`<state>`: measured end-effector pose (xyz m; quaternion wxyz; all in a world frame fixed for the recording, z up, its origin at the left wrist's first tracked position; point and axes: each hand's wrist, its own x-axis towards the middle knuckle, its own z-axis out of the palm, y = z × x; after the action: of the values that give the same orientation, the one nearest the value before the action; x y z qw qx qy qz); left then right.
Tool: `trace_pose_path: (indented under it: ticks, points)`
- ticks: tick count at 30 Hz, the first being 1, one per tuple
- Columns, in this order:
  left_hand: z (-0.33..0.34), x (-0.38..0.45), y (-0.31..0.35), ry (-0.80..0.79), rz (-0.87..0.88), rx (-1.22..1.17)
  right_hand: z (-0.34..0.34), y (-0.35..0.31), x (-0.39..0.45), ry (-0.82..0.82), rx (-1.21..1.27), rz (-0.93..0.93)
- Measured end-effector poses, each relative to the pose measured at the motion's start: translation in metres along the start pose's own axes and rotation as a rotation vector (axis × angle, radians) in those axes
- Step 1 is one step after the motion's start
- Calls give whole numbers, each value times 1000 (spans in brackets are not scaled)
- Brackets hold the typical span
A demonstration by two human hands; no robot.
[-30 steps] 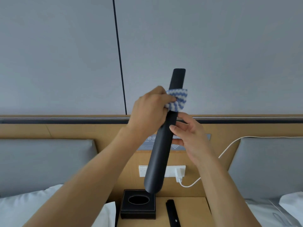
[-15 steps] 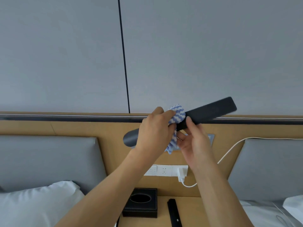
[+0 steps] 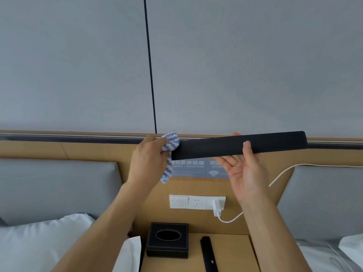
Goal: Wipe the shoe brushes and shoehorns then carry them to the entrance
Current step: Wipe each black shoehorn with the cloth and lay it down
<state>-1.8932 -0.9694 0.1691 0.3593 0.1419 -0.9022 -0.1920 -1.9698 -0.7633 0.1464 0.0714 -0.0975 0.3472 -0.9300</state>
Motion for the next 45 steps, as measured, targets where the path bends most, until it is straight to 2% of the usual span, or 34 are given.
trace_pose_path:
  ticks: [9, 19, 24, 34, 37, 41, 45]
  points:
    - [-9, -4, -10, 16, -77, 30, -2, 8, -2, 11, 34, 53]
    - [17, -22, 46, -143, 121, 70, -1, 28, -9, 6, -16, 105]
    - [26, -29, 65, -197, 195, -44, -14, 33, -17, 24, -87, 160]
    - [44, -43, 50, -357, 185, -141, -57, 41, -36, -161, -188, 241]
    - [48, -46, 46, -444, 183, -158, -65, 45, -38, -143, -266, 233]
    - [50, -50, 34, -692, 120, -271, -76, 44, -41, -111, -385, 237]
    - [57, -59, 25, -682, 93, -296, -85, 47, -47, -128, -474, 260]
